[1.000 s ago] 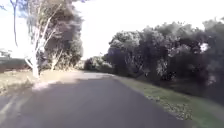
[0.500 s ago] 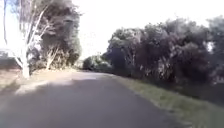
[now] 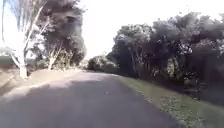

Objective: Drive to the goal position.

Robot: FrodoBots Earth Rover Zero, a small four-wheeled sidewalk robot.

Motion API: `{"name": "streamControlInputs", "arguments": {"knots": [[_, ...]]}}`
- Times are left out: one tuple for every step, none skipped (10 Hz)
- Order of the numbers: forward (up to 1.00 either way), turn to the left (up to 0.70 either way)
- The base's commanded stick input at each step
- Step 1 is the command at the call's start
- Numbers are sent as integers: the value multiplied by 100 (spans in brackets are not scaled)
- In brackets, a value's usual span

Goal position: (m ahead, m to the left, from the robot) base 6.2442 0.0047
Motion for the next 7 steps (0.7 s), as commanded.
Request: {"name": "streamControlInputs", "arguments": {"knots": [[100,25],[100,17],[100,10],[100,3],[100,0],[100,0],[100,0]]}}
